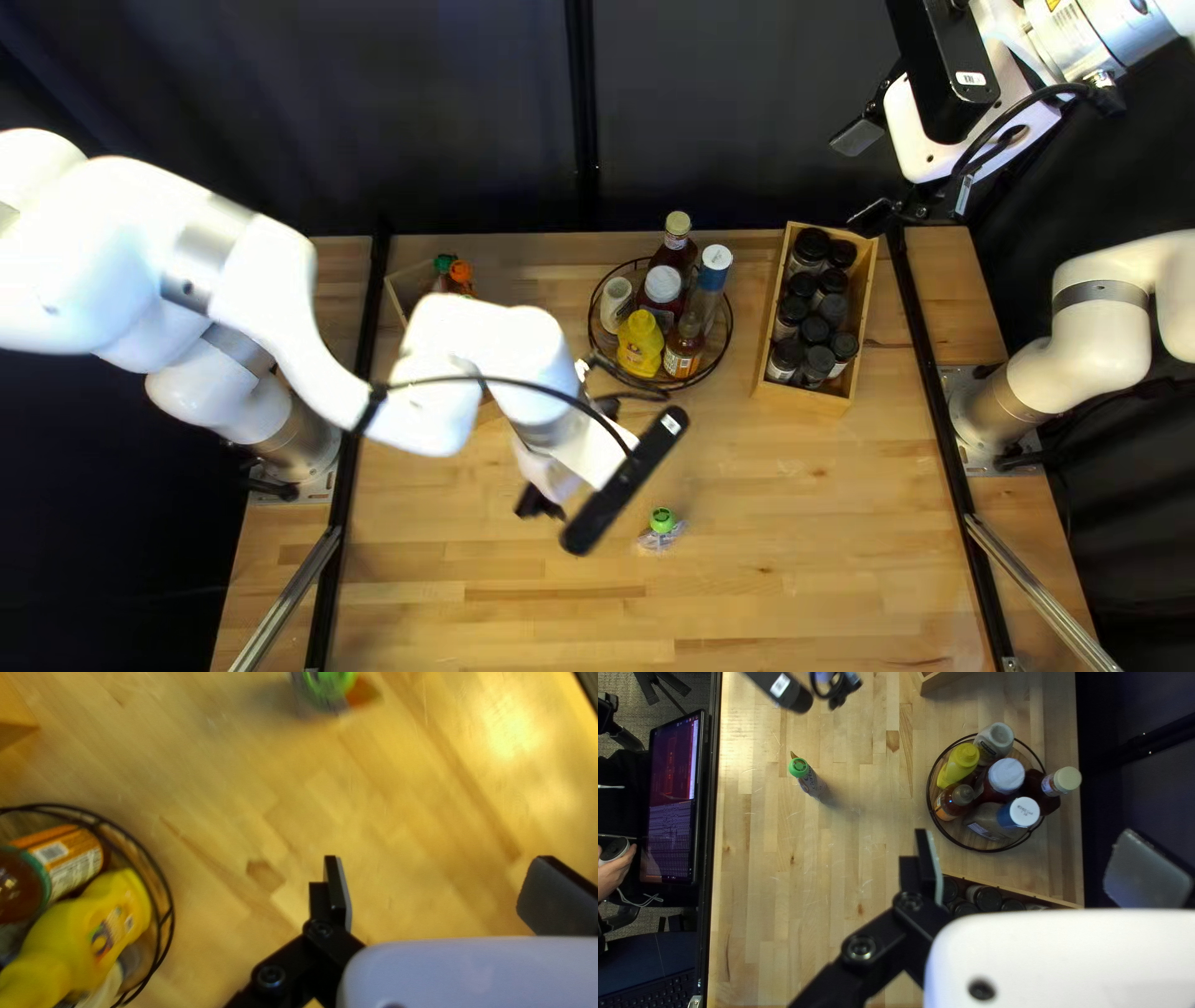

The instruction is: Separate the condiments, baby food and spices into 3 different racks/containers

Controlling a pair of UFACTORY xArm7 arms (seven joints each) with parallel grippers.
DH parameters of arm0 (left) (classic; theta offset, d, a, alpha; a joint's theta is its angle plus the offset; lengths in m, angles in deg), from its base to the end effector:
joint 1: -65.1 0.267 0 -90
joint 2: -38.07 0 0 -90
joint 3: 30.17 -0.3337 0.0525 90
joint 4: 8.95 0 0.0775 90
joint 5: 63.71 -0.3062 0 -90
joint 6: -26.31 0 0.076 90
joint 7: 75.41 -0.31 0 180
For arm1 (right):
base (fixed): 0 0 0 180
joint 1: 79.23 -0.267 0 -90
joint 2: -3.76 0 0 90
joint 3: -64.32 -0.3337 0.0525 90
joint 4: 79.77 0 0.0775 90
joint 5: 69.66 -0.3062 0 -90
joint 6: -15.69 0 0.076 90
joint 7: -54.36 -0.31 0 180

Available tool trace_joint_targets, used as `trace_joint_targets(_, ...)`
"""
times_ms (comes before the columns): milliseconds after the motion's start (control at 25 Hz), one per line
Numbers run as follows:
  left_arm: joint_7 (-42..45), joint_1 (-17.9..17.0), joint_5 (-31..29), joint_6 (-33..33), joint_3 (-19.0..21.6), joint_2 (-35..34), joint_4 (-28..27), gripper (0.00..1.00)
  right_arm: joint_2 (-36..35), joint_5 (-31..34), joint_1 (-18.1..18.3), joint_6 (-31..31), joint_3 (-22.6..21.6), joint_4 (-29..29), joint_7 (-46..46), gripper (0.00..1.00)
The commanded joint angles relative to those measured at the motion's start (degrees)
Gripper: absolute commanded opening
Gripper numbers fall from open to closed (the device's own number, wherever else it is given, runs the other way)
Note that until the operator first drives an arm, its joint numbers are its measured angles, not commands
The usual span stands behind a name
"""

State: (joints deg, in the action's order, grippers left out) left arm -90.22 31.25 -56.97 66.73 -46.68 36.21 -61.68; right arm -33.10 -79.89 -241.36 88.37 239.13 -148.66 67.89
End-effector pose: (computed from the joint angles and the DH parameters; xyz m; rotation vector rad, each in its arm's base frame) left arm 0.4589 -0.1615 0.2063 2.9314 -0.7173 0.3689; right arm 0.3523 -0.0226 0.5054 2.9973 0.0151 0.9062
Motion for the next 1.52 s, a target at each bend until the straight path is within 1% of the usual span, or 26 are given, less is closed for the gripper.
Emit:
trace_joint_targets(40, 11.4, -1.0, -0.4, -0.9, 0.4, 5.4, -4.9, 1.0, 0.0, 0.0, 0.0, 0.0, 0.0, 0.0, 0.0, 1.0)
trace_joint_targets(280, 20.6, -1.1, 0.1, -1.3, -0.6, 11.1, -9.3, 1.0, 0.0, 0.0, 0.0, 0.0, 0.0, 0.0, 0.0, 1.0)
trace_joint_targets(360, 23.3, -1.2, 1.0, -1.3, -0.7, 14.0, -11.5, 1.0, 0.0, 0.0, 0.0, 0.0, 0.0, 0.0, 0.0, 1.0)
trace_joint_targets(600, 30.6, -1.1, 1.3, 2.4, -1.8, 21.2, -18.5, 1.0, 0.0, 0.0, 0.0, 0.0, 0.0, 0.0, 0.0, 1.0)
trace_joint_targets(720, 33.0, -0.6, 2.4, 3.6, -2.3, 23.1, -19.9, 1.0, 0.0, 0.0, 0.0, 0.0, 0.0, 0.0, 0.0, 1.0)
trace_joint_targets(760, 34.0, -0.5, 2.6, 3.3, -2.5, 23.0, -19.4, 1.0, 0.0, 0.0, 0.0, 0.0, 0.0, 0.0, 0.0, 1.0)
trace_joint_targets(800, 34.2, -0.5, 2.7, 3.2, -2.6, 22.9, -19.0, 0.95, 0.0, 0.0, 0.0, 0.0, 0.0, 0.0, 0.0, 1.0)
trace_joint_targets(840, 34.2, -0.4, 3.2, 3.1, -2.5, 22.7, -18.5, 0.82, 0.0, 0.0, 0.0, 0.0, 0.0, 0.0, 0.0, 1.0)
trace_joint_targets(880, 34.3, -0.4, 3.3, 3.1, -2.4, 22.6, -18.5, 0.48, 0.0, 0.0, 0.0, 0.0, 0.0, 0.0, 0.0, 1.0)
trace_joint_targets(920, 34.2, -0.4, 3.6, 3.6, -2.3, 22.5, -18.7, 0.27, 0.0, 0.0, 0.0, 0.0, 0.0, 0.0, 0.0, 1.0)
trace_joint_targets(960, 34.5, -0.5, 3.5, 4.1, -2.3, 22.4, -19.0, 0.09, 0.0, 0.0, 0.0, 0.0, 0.0, 0.0, 0.0, 1.0)
trace_joint_targets(1000, 34.5, -0.6, 3.4, 4.3, -2.3, 22.1, -18.9, 0.0, 0.0, 0.0, 0.0, 0.0, 0.0, 0.0, 0.0, 1.0)
trace_joint_targets(1120, 34.1, -0.9, 2.7, 5.3, -2.4, 20.2, -17.9, 0.0, 0.0, 0.0, 0.0, 0.0, 0.0, 0.0, 0.0, 1.0)
trace_joint_targets(1200, 33.3, -1.1, 2.3, 5.8, -2.3, 18.0, -16.3, 0.0, 0.0, 0.0, 0.0, 0.0, 0.0, 0.0, 0.0, 1.0)
trace_joint_targets(1280, 31.0, -1.0, 2.0, 6.9, -2.1, 14.4, -13.6, 0.0, 0.0, 0.0, 0.0, 0.0, 0.0, 0.0, 0.0, 1.0)
trace_joint_targets(1360, 28.1, -1.1, 1.3, 8.9, -2.2, 9.1, -10.3, 0.0, 0.0, 0.0, 0.0, 0.0, 0.0, 0.0, 0.0, 1.0)
trace_joint_targets(1520, 23.7, -1.1, 0.1, 14.1, -2.3, 3.0, -7.6, 0.0, 0.0, 0.0, 0.0, 0.0, 0.0, 0.0, 0.0, 1.0)
